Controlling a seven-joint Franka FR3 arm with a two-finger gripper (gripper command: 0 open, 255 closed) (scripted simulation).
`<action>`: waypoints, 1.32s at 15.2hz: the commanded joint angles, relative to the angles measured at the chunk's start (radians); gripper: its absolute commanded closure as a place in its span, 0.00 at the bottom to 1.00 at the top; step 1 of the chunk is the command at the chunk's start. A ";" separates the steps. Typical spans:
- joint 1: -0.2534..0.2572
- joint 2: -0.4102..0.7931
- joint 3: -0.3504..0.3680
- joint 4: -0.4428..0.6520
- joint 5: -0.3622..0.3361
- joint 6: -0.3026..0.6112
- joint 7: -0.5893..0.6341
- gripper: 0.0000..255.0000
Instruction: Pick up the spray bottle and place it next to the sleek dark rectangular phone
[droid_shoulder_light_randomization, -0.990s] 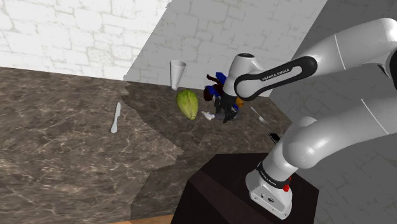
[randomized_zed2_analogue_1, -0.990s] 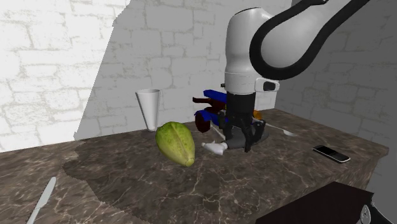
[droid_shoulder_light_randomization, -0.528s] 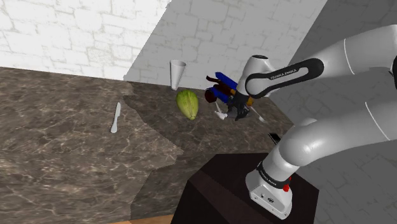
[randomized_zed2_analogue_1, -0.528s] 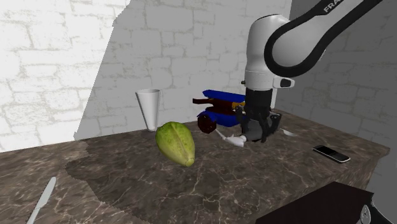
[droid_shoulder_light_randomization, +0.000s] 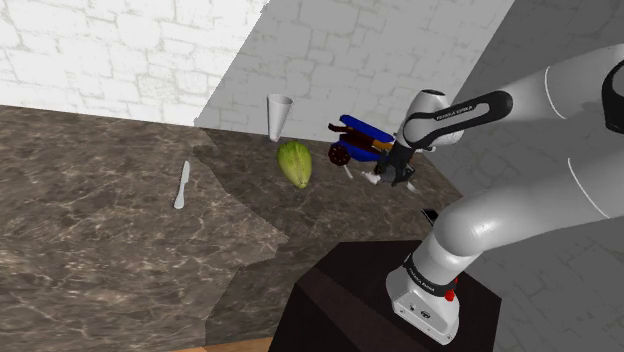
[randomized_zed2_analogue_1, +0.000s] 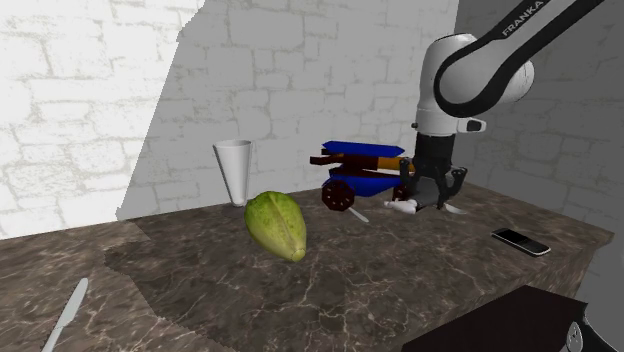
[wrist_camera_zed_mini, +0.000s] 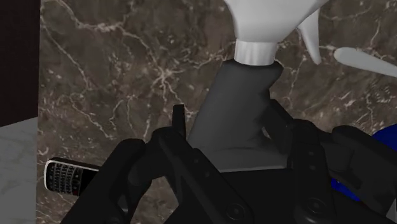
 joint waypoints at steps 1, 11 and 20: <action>-0.018 0.025 -0.046 0.026 -0.010 0.009 -0.060 1.00; -0.024 0.179 -0.223 0.127 0.026 0.088 -0.277 1.00; 0.043 0.346 -0.288 0.098 0.142 0.268 -0.359 1.00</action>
